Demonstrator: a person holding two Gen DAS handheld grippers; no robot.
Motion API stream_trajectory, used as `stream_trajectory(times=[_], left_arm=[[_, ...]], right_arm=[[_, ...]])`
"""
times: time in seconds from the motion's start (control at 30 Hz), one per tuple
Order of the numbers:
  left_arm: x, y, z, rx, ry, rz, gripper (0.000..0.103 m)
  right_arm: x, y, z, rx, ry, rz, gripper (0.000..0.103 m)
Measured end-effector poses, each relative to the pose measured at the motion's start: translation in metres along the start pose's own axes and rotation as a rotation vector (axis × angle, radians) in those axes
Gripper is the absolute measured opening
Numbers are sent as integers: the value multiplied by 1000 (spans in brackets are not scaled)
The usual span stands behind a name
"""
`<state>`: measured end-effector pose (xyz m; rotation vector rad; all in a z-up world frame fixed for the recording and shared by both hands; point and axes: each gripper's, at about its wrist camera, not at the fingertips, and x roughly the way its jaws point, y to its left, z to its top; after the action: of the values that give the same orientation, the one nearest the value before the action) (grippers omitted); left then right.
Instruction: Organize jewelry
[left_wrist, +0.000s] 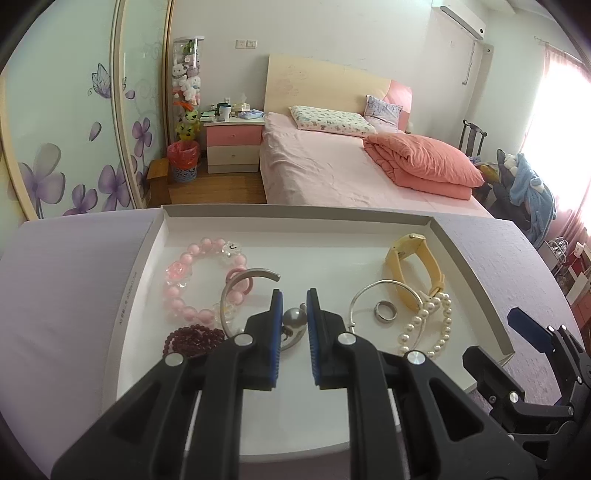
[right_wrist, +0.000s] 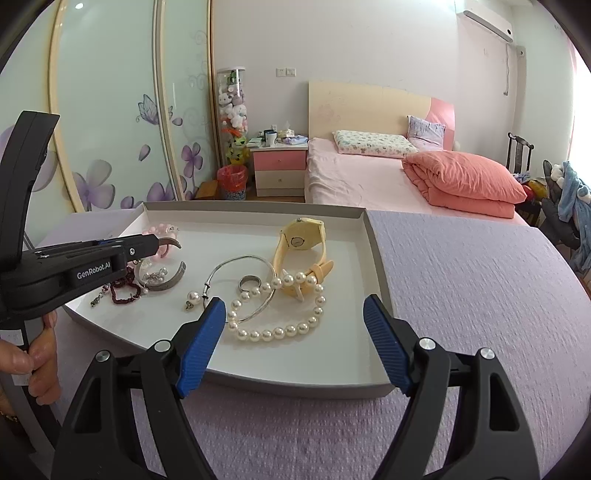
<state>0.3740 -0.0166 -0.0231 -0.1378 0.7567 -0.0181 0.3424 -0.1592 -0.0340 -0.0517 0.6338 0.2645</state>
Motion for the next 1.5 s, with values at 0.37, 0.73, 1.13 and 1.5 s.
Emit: stream_trajectory(times=[0.37,0.73,1.13,1.5], left_arm=[[-7,5,0,-41,-36,38,82],[-16,26,-3,-123,-30,25,101],[-70,32,-25,5,-207,153,101],[-115,38,-54,-1,-246,118,101]], right_arm=[[-1,1,-3,0,3,-1,83],[1,2,-5,4,4,-7,94],[-5,8,0,5,-15,-24,102],[-25,24,-8,14,-21,5,102]])
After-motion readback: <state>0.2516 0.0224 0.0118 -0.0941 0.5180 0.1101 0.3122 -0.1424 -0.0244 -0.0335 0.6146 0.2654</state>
